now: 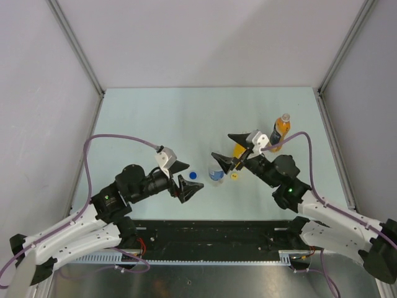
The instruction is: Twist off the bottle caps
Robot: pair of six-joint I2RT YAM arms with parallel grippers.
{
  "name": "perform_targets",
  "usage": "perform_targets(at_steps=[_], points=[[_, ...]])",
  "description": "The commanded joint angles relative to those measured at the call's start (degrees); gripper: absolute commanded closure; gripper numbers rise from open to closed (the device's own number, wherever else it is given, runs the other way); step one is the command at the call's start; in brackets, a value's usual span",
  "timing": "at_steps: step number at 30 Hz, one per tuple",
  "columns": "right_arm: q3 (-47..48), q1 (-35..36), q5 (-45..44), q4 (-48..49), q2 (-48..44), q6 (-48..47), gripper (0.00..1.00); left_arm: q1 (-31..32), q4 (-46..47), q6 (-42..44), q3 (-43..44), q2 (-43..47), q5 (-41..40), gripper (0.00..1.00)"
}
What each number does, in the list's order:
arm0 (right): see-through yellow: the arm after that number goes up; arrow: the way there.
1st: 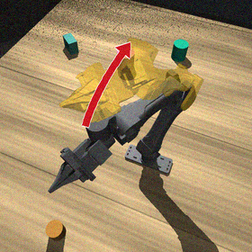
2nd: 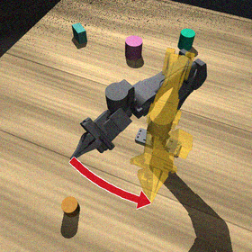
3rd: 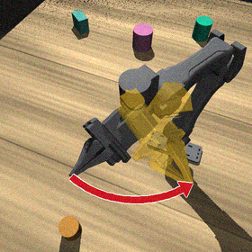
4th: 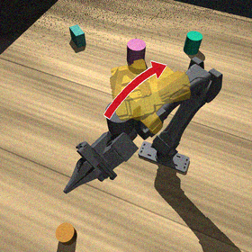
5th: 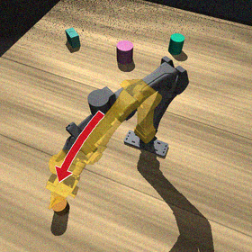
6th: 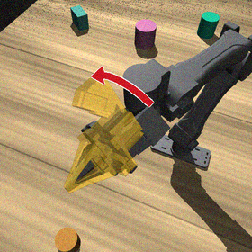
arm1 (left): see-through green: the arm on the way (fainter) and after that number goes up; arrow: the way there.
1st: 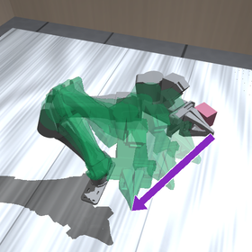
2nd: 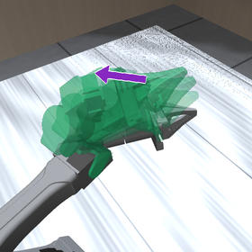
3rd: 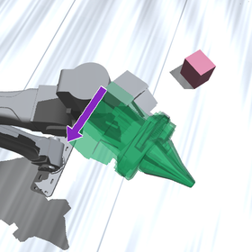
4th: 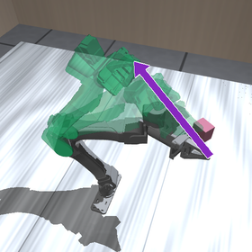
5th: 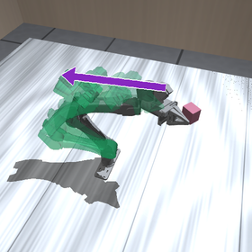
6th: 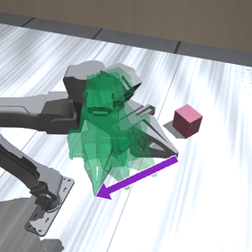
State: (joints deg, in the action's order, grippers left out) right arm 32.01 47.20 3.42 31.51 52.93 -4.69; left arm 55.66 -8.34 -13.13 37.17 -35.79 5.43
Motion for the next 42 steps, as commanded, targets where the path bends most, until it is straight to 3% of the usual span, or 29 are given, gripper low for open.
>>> perform_targets(at_steps=[1, 12, 19, 21, 28, 31, 37, 42], points=[[5.80, 0.33, 6.56, -0.56, -4.29, 2.90, 0.10, 0.15, 0.28, -2.15, -0.85, 0.00, -4.05, 0.01], [15.04, 0.12, 9.44, -13.52, -5.66, 3.68, 0.01, -0.95, -0.91, -7.50, -0.26, -6.47, -10.87, 0.01], [17.59, -2.64, 8.69, -18.48, -4.61, 6.28, 0.01, -12.20, -2.45, -12.66, -0.69, -12.27, -1.83, 0.00], [18.27, -5.91, 9.71, -19.62, -4.24, 9.04, 0.00, -16.78, -2.53, -14.33, -1.42, -13.80, 2.15, 0.01], [19.05, -24.75, 25.52, -16.66, -2.40, 27.64, 0.01, -34.03, -2.47, -19.83, -4.38, -15.00, 13.40, 0.00], [19.05, -31.36, 27.09, -16.69, -2.23, 32.62, 0.01, -39.95, -2.52, -20.23, -4.42, -15.36, 16.04, 0.00], [19.05, -40.74, 22.85, -23.48, -5.57, 33.90, 0.01, -42.17, -2.55, -18.62, -2.75, -14.64, 13.70, 0.01], [18.99, -42.31, 11.87, -33.54, -9.70, 30.27, 0.01, -42.19, -2.47, -17.93, -1.38, -12.16, 6.83, 0.01]])
